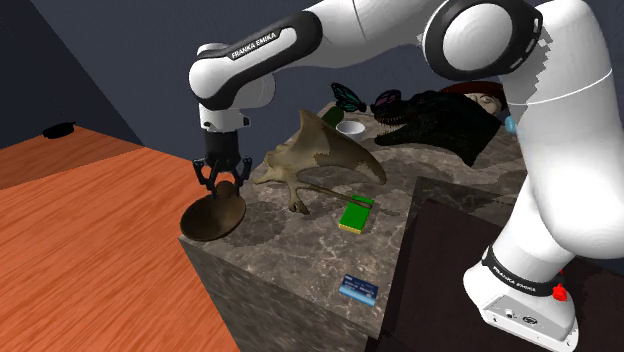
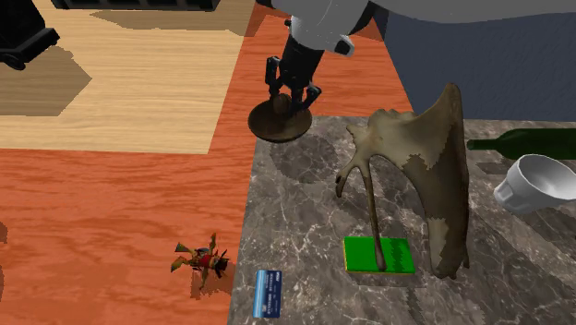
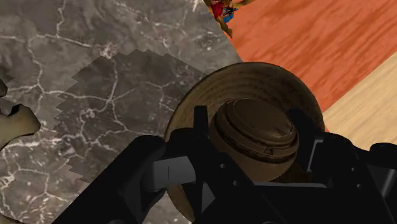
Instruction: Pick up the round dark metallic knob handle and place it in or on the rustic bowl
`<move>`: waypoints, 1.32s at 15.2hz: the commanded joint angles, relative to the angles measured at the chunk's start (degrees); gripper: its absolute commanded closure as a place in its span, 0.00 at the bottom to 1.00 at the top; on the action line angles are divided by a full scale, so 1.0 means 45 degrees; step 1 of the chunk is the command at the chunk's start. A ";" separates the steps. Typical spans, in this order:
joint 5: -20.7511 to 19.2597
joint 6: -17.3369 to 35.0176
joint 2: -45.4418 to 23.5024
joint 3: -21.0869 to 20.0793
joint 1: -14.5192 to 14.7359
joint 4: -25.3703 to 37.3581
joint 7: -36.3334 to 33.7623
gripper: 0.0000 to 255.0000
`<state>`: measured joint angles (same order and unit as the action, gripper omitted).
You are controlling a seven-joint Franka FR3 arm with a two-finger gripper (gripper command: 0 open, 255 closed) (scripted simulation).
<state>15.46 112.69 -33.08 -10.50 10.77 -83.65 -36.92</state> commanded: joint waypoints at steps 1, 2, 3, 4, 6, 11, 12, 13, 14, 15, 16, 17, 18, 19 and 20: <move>-0.0229 -0.0660 -0.1175 0.0051 0.0182 0.1879 -0.0283 1.00; -0.0349 -0.1107 -0.1879 0.0080 0.0288 0.3053 -0.0438 1.00; -0.0471 -0.1628 -0.2664 0.0109 0.0406 0.4383 -0.0601 1.00; -0.0559 -0.2064 -0.3295 0.0130 0.0501 0.5469 -0.0727 1.00; -0.0547 -0.1790 -0.3367 0.0138 0.0501 0.5255 -0.0647 1.00; -0.0524 -0.1140 -0.3602 0.0149 0.0501 0.4813 -0.0460 1.00; -0.0520 -0.1017 -0.3659 0.0152 0.0503 0.4742 -0.0424 1.00; -0.0517 -0.0896 -0.3719 0.0154 0.0504 0.4675 -0.0388 1.00; -0.0513 -0.0773 -0.3776 0.0156 0.0505 0.4604 -0.0352 1.00; -0.0510 -0.0660 -0.3847 0.0158 0.0508 0.4557 -0.0318 1.00; -0.0505 -0.0476 -0.3958 0.0162 0.0511 0.4477 -0.0263 1.00; -0.0505 -0.0475 -0.3956 0.0162 0.0511 0.4473 -0.0263 1.00; -0.0505 -0.0476 -0.3958 0.0162 0.0511 0.4476 -0.0263 1.00; -0.0505 -0.0476 -0.3958 0.0162 0.0511 0.4476 -0.0263 1.00; -0.0505 -0.0476 -0.3958 0.0162 0.0511 0.4477 -0.0263 1.00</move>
<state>13.18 110.49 -50.90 -9.77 13.08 -63.45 -38.13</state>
